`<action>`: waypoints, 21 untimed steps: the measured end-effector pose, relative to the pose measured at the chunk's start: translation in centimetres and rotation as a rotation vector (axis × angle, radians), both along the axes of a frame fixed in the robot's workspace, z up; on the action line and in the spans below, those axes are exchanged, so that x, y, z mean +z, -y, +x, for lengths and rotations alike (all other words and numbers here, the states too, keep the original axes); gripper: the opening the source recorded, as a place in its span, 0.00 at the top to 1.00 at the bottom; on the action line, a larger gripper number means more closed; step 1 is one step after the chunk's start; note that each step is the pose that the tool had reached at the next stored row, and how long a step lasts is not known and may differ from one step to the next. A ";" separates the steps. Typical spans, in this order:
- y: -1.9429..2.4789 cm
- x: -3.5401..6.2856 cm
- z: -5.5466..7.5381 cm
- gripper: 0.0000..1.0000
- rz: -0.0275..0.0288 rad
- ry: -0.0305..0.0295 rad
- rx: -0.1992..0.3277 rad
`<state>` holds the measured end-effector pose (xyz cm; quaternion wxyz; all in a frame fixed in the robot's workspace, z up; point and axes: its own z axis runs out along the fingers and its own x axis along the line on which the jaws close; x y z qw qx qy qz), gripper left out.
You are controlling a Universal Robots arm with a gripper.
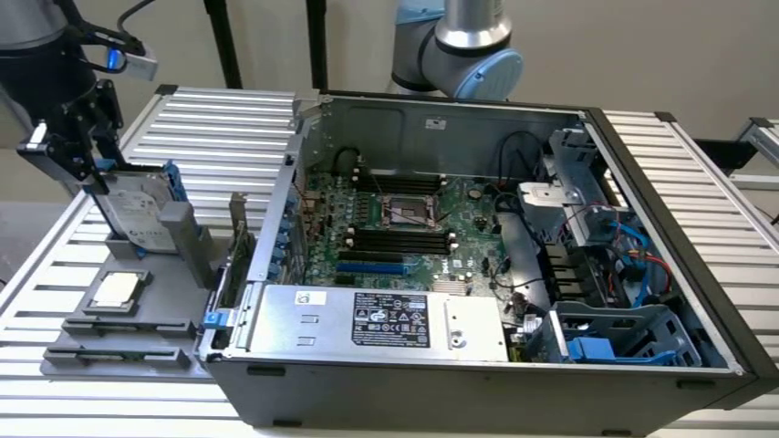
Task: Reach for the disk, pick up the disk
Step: 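Pick up the disk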
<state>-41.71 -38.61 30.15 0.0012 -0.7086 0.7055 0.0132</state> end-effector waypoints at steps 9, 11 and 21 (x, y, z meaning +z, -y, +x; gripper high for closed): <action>0.00 -0.39 -0.1 0.46 0.0001 0.0002 0.005; 0.00 -0.47 -0.1 0.46 0.0000 0.0000 0.005; 0.00 -0.52 -0.1 0.66 0.0001 0.0002 0.006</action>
